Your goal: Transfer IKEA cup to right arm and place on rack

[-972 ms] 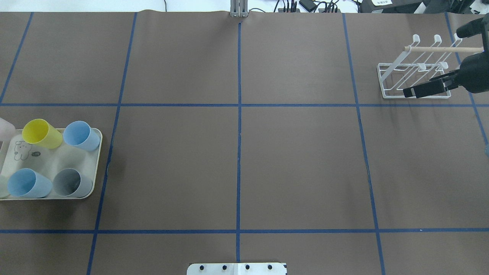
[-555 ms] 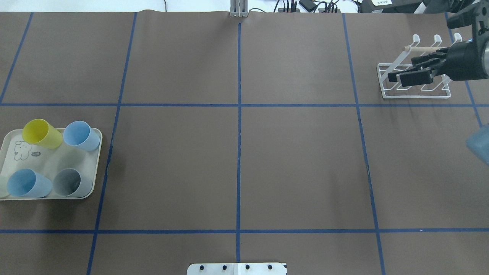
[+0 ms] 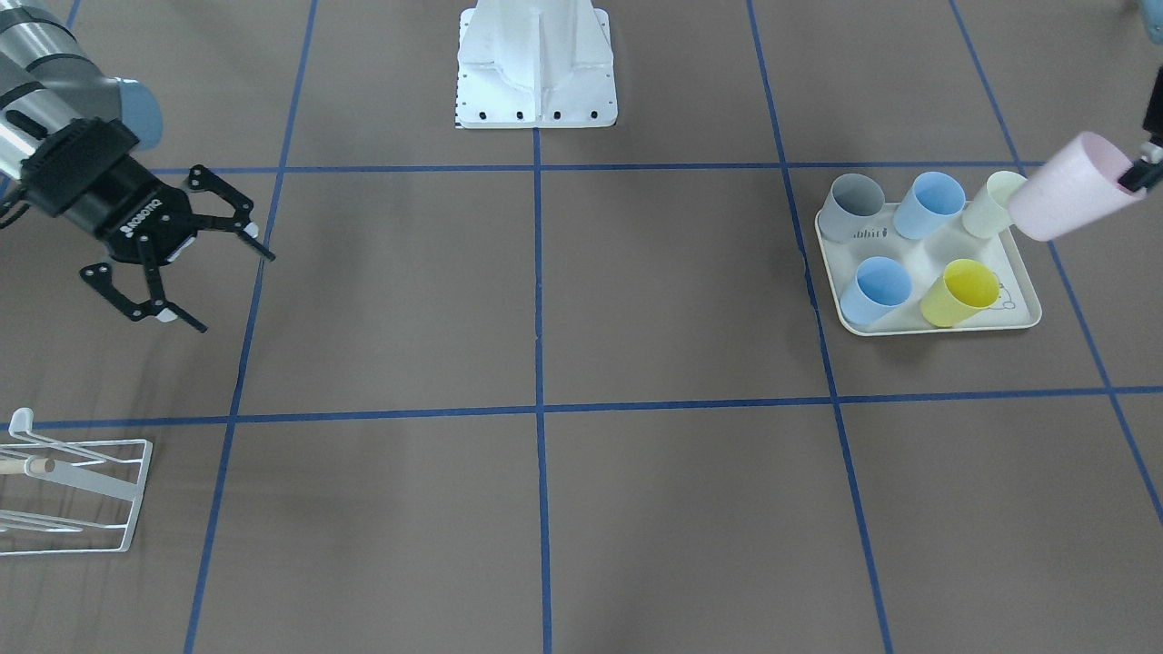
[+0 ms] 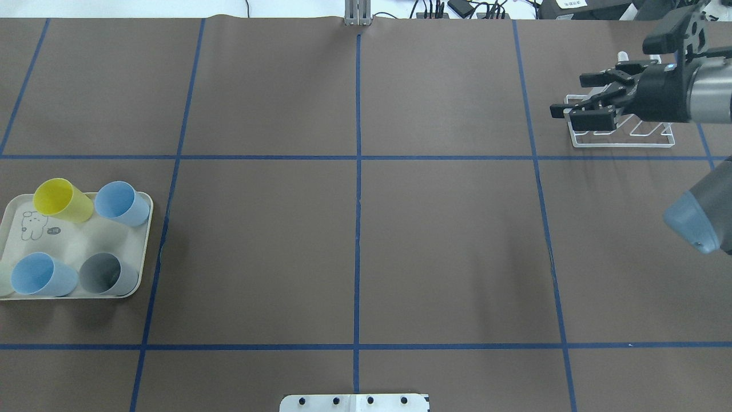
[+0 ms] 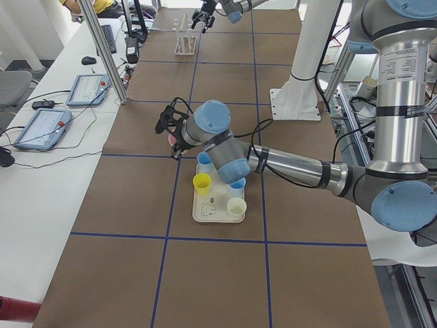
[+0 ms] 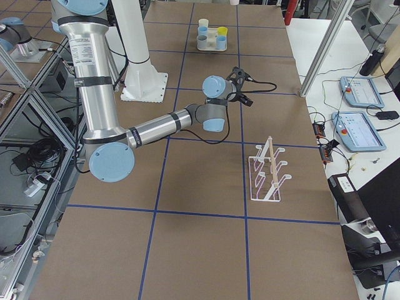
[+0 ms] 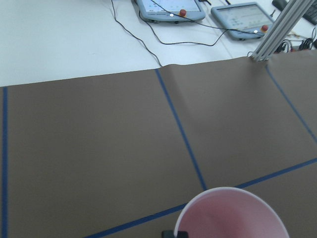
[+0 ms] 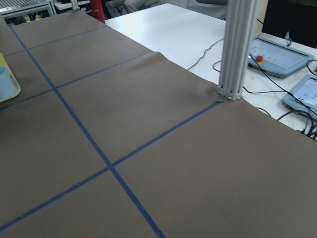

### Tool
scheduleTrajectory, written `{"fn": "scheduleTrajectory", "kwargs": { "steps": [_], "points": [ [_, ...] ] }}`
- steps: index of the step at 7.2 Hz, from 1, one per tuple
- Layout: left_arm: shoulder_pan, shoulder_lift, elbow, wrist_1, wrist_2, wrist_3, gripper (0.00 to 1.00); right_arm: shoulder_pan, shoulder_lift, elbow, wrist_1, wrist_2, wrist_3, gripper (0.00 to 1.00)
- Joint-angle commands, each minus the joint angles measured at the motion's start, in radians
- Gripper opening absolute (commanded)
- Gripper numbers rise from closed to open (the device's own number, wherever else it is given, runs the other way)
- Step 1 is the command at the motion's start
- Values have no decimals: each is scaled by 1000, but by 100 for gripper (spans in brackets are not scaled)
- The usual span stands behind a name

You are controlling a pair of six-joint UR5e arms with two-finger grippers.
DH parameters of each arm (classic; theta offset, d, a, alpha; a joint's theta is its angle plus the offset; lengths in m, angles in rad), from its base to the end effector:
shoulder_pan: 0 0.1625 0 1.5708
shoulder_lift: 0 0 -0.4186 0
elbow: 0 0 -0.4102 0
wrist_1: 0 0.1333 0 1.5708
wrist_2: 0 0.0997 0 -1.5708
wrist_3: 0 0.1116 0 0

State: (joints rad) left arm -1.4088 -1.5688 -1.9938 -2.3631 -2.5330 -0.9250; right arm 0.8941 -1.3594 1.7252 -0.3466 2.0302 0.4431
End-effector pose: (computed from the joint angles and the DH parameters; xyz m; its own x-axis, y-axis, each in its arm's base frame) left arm 0.0343 -0.4688 0.3424 0.3100 0.2362 -0.9209 0.3176 0.8872 0.3345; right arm -0.2910 -0.4961 0.3235 0.3754 -0.8258 0.4210 -0.1914 0.3753 0.9069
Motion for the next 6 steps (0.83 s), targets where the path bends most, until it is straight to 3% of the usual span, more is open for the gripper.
{"fn": "scheduleTrajectory", "kwargs": {
  "steps": [1, 3, 5, 6],
  "points": [
    [176, -152, -89, 1, -7, -478, 0, -88, 89, -32, 17, -48, -9, 98],
    [355, -217, -86, -81, 141, -633, 0, -160, 152, -44, 15, -56, -9, 98],
    [544, -324, -76, -113, 340, -792, 0, -202, 189, -47, 18, -93, -10, 84],
    [632, -364, -65, -113, 446, -825, 0, -228, 190, -41, 55, -102, -14, 96]
  ]
}}
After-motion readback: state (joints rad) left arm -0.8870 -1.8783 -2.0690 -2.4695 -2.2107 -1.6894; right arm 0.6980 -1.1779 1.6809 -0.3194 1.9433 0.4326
